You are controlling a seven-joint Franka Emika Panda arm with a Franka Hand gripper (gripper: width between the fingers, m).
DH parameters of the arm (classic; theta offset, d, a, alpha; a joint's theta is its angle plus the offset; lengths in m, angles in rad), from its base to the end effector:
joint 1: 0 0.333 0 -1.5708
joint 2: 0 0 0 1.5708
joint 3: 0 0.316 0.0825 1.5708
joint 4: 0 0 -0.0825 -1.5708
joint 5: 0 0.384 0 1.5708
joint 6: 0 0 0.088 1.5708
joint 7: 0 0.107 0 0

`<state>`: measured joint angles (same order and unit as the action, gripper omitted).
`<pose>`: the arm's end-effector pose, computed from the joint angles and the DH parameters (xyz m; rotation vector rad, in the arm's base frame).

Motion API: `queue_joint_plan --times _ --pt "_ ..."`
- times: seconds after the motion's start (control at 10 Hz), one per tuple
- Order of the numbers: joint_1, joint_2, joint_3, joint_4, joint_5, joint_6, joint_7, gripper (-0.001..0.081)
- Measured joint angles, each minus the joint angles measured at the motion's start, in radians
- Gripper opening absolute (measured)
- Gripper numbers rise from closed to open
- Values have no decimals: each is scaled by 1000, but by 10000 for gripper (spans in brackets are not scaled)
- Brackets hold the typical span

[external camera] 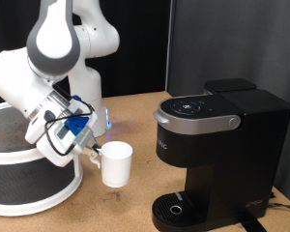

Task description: Make a cup of coffee with the keurig machine

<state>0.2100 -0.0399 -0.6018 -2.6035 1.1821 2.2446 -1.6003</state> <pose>0.3927 -0.1314 0.2538 -2.3726 -0.3252 -0.6428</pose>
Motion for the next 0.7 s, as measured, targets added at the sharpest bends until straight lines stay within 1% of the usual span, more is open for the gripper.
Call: queue_joint_plan --times 0.4,0.7 --pt "0 64 24 1 66 6 -62 72" --pt "9 77 70 5 119 16 -68 72"
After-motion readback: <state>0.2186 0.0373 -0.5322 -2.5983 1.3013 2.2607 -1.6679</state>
